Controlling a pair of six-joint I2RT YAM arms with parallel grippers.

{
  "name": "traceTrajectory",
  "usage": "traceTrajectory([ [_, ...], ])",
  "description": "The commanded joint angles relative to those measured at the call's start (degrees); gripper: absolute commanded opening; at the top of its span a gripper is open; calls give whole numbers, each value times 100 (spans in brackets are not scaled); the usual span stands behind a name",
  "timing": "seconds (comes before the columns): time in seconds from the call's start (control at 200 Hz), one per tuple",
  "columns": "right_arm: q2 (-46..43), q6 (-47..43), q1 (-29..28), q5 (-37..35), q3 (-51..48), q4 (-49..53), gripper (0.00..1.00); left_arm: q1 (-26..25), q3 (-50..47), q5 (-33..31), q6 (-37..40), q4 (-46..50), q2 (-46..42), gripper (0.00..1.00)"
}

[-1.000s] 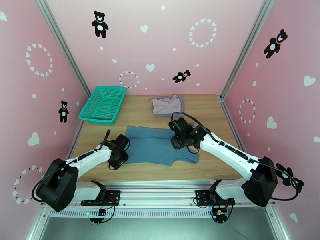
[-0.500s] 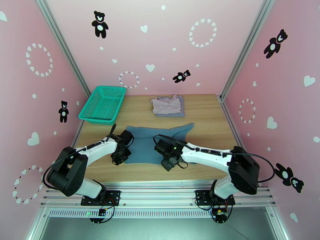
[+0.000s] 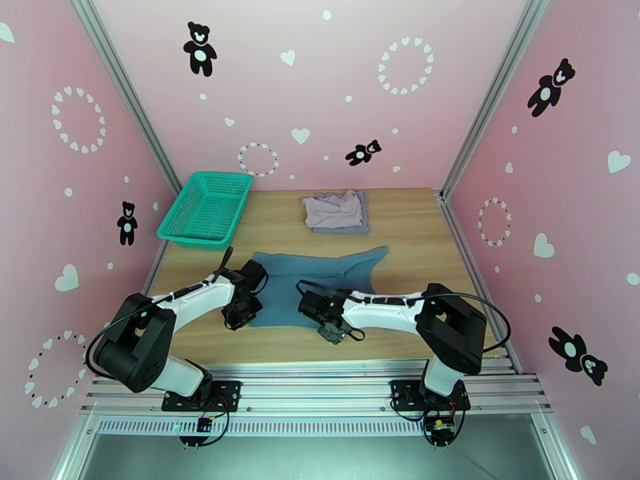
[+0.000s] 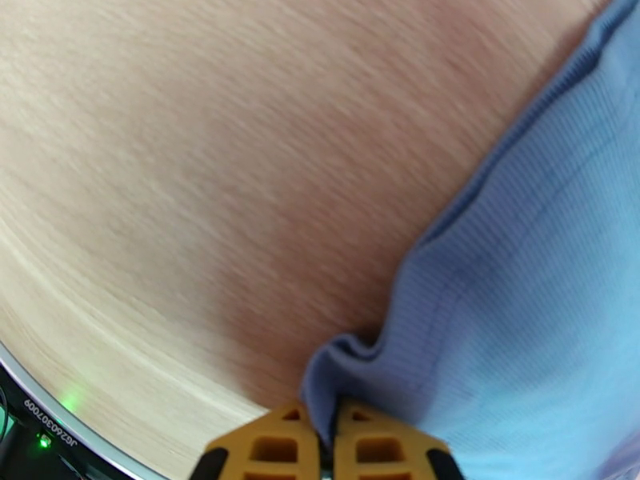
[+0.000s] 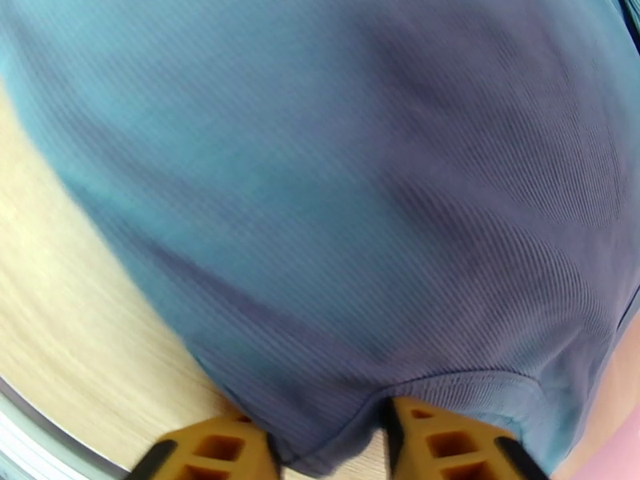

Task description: Fold and stack the mixed laundry pile

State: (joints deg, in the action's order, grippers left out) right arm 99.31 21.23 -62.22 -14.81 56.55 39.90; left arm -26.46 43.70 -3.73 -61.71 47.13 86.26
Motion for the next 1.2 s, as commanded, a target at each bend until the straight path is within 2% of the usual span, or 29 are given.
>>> traceTrajectory([
  [0.0, 170, 72, -3, -341, 17, 151, 11, 13, -173, -395, 110, -558, 286, 0],
  [0.08, 156, 36, -7, -483, 118, 334, 0, 9, -25, -496, 191, -353, 212, 0],
  [0.36, 233, -644, 31, -874, 738, 951, 0, 140, 897, -747, 605, 393, 163, 0],
  [0.721, 545, -1132, 390, -900, 1191, 1091, 0, 332, 1478, -592, 888, 570, 540, 0],
  [0.876, 491, -1364, 585, -723, 1251, 1055, 0, 446, 1518, -411, 979, 623, 668, 0],
  [1.041, 405, -1620, 733, -317, 1248, 979, 0, 526, 1492, -244, 1016, 640, 616, 9],
  [1.196, 497, -1726, 920, -115, 1311, 882, 0, 593, 1620, -167, 1043, 595, 791, 11],
])
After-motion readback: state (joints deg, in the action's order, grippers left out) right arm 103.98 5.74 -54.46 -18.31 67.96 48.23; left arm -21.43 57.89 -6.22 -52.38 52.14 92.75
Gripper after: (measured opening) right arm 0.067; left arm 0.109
